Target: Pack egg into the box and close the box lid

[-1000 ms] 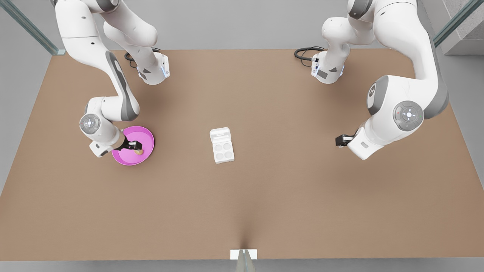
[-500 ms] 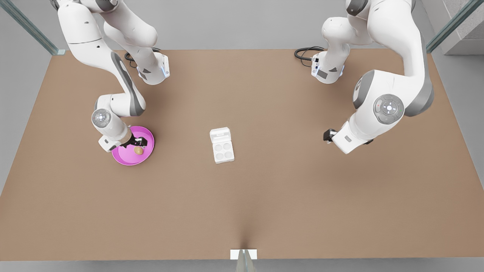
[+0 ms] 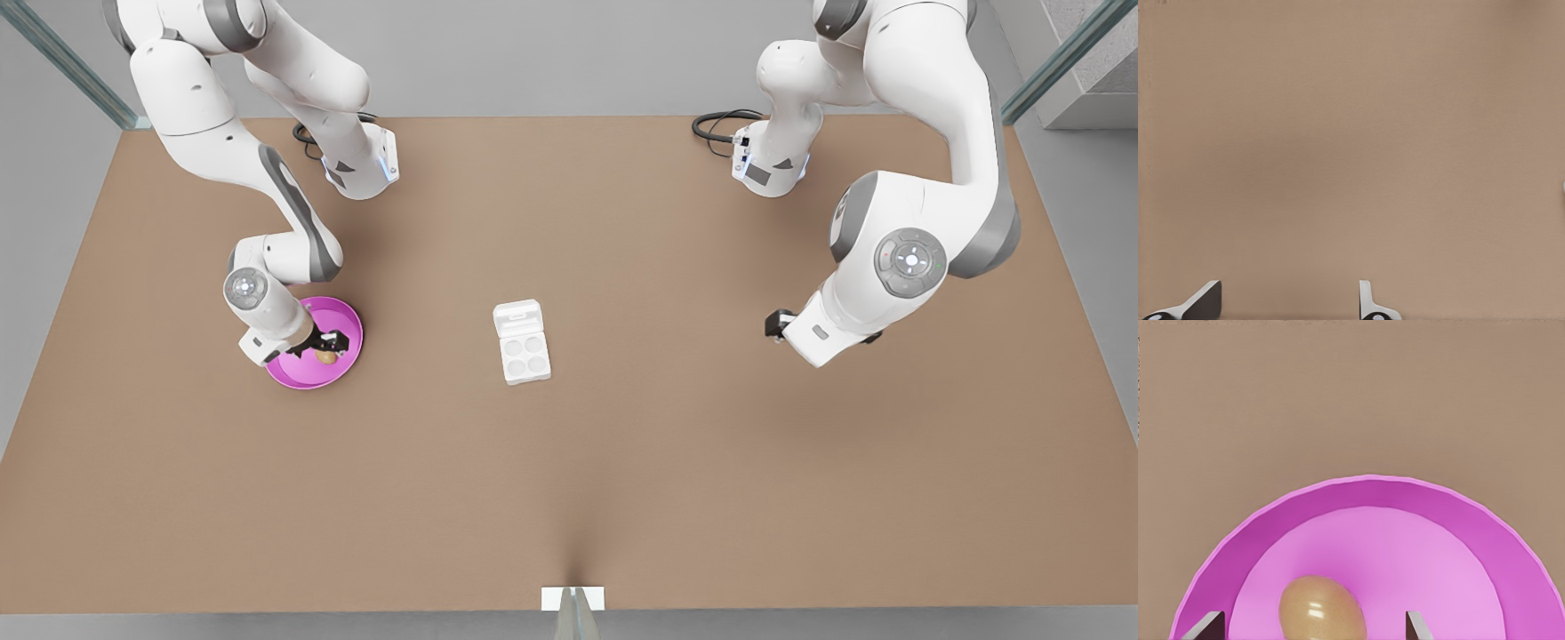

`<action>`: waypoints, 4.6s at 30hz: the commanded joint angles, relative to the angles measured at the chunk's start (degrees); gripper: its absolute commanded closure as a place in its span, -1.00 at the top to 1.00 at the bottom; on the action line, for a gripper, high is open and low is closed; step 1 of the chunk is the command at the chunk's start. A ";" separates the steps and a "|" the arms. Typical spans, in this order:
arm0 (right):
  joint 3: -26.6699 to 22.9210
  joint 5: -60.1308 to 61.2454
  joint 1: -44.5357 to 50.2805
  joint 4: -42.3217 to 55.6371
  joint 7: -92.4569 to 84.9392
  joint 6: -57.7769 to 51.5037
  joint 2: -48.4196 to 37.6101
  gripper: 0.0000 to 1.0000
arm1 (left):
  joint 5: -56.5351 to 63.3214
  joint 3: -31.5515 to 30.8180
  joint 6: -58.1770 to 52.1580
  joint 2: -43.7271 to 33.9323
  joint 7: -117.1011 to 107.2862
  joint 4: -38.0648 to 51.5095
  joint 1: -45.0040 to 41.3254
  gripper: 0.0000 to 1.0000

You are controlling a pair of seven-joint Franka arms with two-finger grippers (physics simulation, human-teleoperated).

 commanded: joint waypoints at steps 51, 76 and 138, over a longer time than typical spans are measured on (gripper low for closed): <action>3.35 -4.51 -4.65 -1.20 0.39 3.35 3.35 0.14 | 0.48 0.25 0.73 0.46 -0.32 -0.27 0.09 1.00; 0.98 6.21 20.93 43.80 20.96 -34.53 15.39 -0.01 | 0.48 0.25 0.82 0.46 -0.32 -0.18 0.09 1.00; -8.69 14.30 9.24 45.82 -9.98 -53.25 -9.66 1.00 | 9.71 -10.65 27.54 25.86 -79.25 0.09 -37.09 1.00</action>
